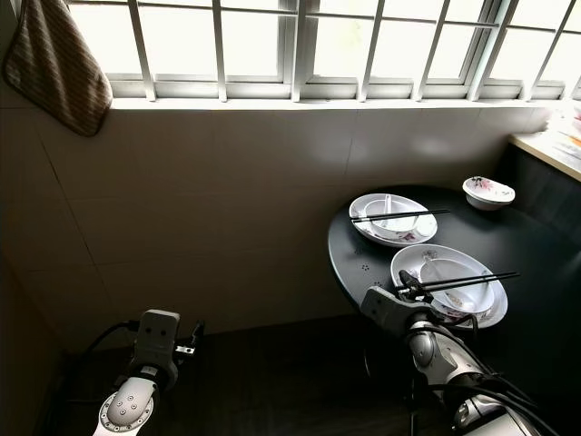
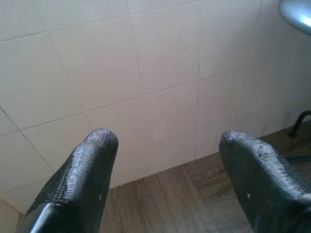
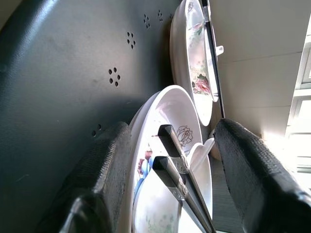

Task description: Kitchen organization

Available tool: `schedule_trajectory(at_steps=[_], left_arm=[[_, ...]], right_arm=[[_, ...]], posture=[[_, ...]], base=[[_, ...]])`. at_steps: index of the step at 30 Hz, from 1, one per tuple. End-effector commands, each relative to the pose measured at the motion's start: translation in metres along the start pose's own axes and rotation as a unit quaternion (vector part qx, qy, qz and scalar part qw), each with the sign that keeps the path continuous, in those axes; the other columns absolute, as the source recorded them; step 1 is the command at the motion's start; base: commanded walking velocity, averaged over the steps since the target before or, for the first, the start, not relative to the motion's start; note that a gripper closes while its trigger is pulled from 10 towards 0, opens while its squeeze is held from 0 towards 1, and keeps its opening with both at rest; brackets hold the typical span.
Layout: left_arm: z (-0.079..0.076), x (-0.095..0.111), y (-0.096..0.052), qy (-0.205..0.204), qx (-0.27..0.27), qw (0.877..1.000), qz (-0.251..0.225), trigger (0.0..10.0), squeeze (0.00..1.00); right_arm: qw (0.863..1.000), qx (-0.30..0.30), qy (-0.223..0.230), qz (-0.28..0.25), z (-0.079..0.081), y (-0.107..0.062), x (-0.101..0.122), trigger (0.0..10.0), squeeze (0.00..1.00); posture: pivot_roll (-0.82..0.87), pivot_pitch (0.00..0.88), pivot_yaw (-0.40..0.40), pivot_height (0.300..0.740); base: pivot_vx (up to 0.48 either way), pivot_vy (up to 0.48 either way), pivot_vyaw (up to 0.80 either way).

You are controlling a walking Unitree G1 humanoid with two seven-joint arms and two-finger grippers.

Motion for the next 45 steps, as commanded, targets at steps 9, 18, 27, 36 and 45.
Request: schedule_trajectory(at_steps=[9, 18, 27, 36, 45], left_arm=[[0.0, 0.003, 0.005, -0.001, -0.002, 1.0, -0.007, 10.0, 0.0], [0.001, 0.003, 0.005, -0.002, 0.0, 1.0, -0.007, 10.0, 0.0], [0.001, 0.002, 0.004, -0.001, -0.001, 1.0, -0.007, 10.0, 0.0], [0.001, 0.002, 0.004, -0.003, 0.0, 1.0, -0.007, 10.0, 0.0], [0.0, 0.003, 0.003, -0.005, 0.0, 1.0, -0.008, 10.0, 0.0]], right_arm=[[1.0, -0.002, -0.023, 0.009, -0.015, 0.006, 0.002, 10.0, 0.0], [0.999, 0.01, -0.015, 0.03, -0.018, 0.006, -0.005, 10.0, 0.0], [0.999, 0.015, -0.015, 0.032, -0.023, 0.007, -0.005, 10.0, 0.0], [0.999, 0.016, -0.024, 0.035, -0.032, 0.009, -0.003, 10.0, 0.0], [0.998, 0.033, -0.012, 0.043, -0.028, 0.008, -0.005, 10.0, 0.0]], posture=[[0.07, 0.0, -0.05, 0.74], [0.08, 0.0, -0.055, 0.74], [0.08, 0.0, -0.053, 0.74], [0.09, 0.0, -0.059, 0.74], [0.09, 0.0, -0.062, 0.74]], base=[[0.0, 0.0, 0.0], [0.0, 0.0, 0.0], [0.0, 0.0, 0.0], [0.0, 0.0, 0.0], [0.0, 0.0, 0.0]])
Point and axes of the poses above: a point about 5 cm out from each wrist's last joint towards the gripper, its own y axis pointing out of the wrist towards the gripper, its own x axis along the axis of the wrist's last joint, z = x × y, the point moved 1 cm from there along y, pointing out of the wrist towards the gripper, and after that the axes turned 11 degrees about y, right-handed, at the moved point
